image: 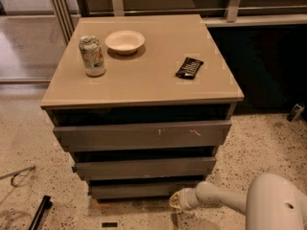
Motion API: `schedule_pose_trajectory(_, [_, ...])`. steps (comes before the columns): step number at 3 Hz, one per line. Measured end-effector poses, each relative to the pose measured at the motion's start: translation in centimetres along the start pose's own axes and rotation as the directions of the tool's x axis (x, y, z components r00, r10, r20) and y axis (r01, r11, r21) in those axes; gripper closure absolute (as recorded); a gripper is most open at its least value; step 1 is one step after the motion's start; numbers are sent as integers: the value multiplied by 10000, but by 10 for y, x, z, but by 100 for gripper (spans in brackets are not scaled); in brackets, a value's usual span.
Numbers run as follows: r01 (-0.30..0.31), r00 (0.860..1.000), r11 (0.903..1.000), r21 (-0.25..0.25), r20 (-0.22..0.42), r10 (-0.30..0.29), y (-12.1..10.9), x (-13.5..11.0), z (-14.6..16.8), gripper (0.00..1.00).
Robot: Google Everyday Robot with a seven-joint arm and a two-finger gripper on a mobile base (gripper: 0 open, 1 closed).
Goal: Close bottom drawer
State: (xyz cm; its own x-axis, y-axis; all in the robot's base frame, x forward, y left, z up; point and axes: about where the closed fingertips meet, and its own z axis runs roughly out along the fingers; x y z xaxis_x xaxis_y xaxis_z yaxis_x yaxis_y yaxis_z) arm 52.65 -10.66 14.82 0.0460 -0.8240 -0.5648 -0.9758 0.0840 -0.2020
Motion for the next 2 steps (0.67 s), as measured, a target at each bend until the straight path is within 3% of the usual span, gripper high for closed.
schedule_pose_trajectory(1, [-478, 9986, 9832, -1762, 141, 511, 60, -4, -27, 100])
schedule_pose_trajectory(2, [-469, 9982, 9726, -2278, 248, 540, 76, -8, -29, 82])
